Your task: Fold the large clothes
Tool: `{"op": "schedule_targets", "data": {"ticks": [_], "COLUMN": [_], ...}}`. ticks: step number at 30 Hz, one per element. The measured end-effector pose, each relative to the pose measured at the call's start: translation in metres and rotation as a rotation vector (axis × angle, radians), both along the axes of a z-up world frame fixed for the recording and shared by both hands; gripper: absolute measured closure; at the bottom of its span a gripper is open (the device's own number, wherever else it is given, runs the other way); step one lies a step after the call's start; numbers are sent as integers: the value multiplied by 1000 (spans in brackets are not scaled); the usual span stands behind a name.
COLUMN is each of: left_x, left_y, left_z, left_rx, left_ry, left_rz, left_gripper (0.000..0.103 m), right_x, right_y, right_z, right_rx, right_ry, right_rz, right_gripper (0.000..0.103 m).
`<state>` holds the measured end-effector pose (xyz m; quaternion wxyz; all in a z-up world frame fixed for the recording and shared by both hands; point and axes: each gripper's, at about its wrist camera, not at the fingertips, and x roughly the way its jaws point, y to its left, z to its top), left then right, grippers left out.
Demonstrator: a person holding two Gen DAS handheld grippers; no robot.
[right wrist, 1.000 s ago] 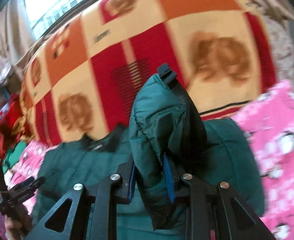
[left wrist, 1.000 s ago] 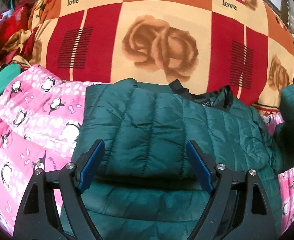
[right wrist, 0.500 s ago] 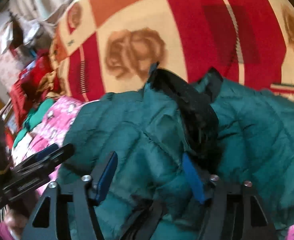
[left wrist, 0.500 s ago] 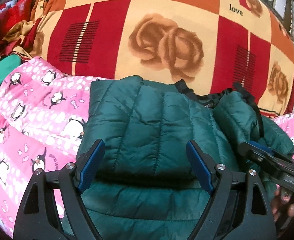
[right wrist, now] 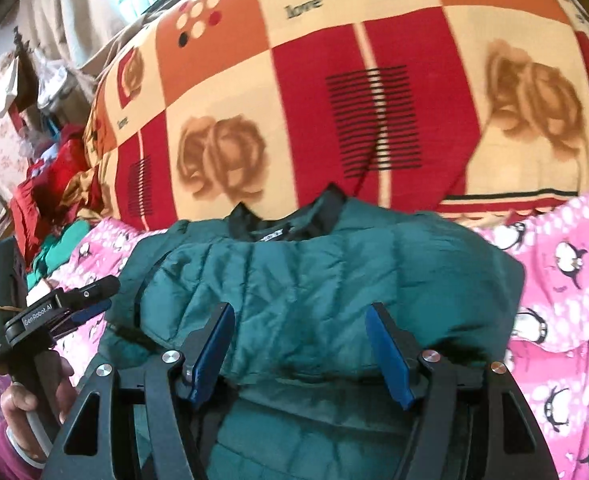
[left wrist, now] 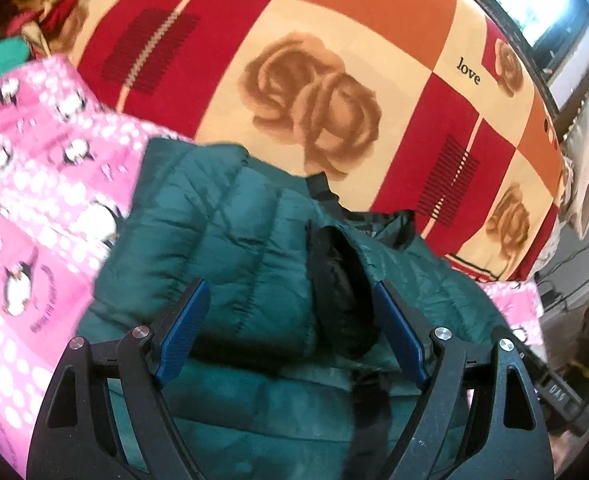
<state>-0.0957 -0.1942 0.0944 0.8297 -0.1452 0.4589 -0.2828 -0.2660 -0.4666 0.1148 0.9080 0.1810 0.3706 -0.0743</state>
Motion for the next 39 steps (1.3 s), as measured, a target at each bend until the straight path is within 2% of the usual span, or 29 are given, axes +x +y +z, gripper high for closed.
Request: {"op": "schedule_targets", "data": {"ticks": [2,5,11,12,14,15,17,21,25,29,33,36,39], "left_x": [1,0,-8,-8,-6,-5,-3,4,23,39,48,52,49], "left_y": [-8,-23,-48,-53,-65,-73,-73,-61,-33,-2,17,25,31], "left_z": [-4,-10,-10,-11,-14,-15,-9,28,40,26,-4,-17,-11], "left_rx": [-27,-15,20,37,89,141,140,186,233,276,332,311,262], "left_ry": [49,88,43,31,19,20,-14,-185,-248,-217,-158,-102,-93], "left_rz": [-1,-3,-34,-52,-101,-126,-130,-85,-19,32,78,80,80], "left_gripper": [19,19,21,27,82,89,96,98,98,98,101,101,101], "right_x": [-4,-15,-38,-42,-49,-53,-57,-56,-35,-4,45,68,74], "right_y": [-7,-19,-41,-47,-58,-64,-74,-84,-74,-57,-40,-38,-43], "right_z": [3,9,24,25,24,22,17,5,-7,-24,-56,-72,-68], "right_rx": [3,-7,-22,-19,-19,-15,4,49,68,62,-4,-48,-37], "right_ry": [-7,-17,-48,-52,-50,-43,-23,-9,2,35,133,169,181], "right_rz": [-18,-51,-130,-147,-188,-212,-260,-293,-256,-187,-110,-93,-89], "right_gripper": [37,37,36,34,32,32,32,32,32,32,31,29,29]}}
